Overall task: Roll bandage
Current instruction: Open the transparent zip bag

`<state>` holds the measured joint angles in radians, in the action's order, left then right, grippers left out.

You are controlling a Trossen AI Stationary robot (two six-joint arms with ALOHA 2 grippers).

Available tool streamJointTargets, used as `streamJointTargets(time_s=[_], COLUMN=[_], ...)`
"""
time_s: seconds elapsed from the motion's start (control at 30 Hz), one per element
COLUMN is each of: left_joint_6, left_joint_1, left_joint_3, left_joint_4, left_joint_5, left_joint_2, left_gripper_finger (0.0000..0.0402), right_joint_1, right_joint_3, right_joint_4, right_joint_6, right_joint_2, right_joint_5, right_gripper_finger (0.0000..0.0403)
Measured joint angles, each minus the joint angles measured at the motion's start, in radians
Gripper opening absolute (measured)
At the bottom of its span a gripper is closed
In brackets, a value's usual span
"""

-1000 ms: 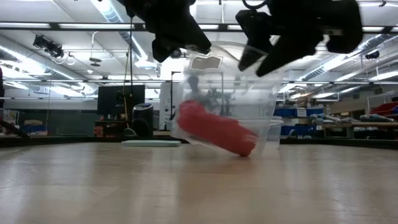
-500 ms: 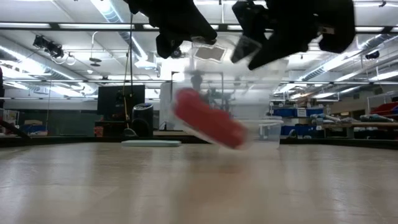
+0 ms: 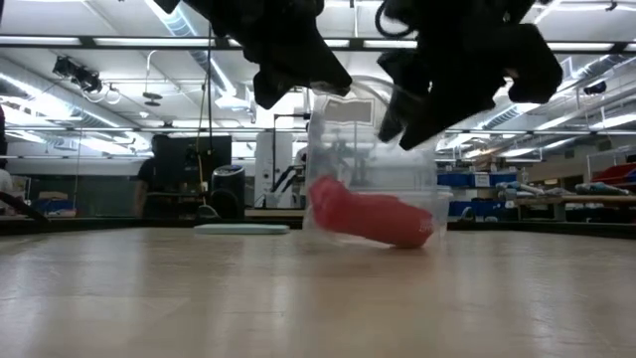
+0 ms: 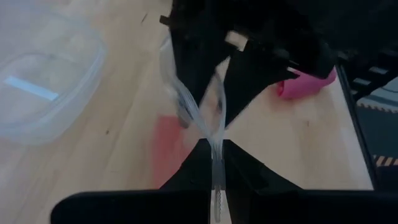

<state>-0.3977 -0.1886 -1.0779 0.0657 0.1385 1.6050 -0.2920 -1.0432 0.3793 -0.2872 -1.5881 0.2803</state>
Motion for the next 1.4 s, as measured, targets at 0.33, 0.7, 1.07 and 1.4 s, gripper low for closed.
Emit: streamJointTargets(time_s=[0.33,0.7,1.07,1.4], left_joint_6=[0.019,0.031,0.049,0.026], left_joint_1=[-0.001,-0.008,-0.009,-0.031], left_joint_3=[0.001,0.001,0.001,-0.113], left_joint_4=[-0.018,-0.014,-0.019,0.189], left_joint_5=[0.025,0.035,0.062,0.05], left_joint_2=[0.02,0.027,0.027,0.027], left_gripper_finger=[0.0021,0.0021,0.0021,0.0021], right_joint_1=[0.04,0.069,0.056,0.037], right_joint_3=[-0.001,-0.001,-0.001,0.0], right_joint_4=[-0.092,-0.085,-0.18,-0.249], right_joint_6=[0.359,0.39,0.296,0.294], right_joint_2=[0.004,0.004,0.004,0.004], right_joint_5=[-0.102,-0.014,-0.113,-0.151], right_gripper_finger=[0.0174,0.0171,0.0169,0.0168])
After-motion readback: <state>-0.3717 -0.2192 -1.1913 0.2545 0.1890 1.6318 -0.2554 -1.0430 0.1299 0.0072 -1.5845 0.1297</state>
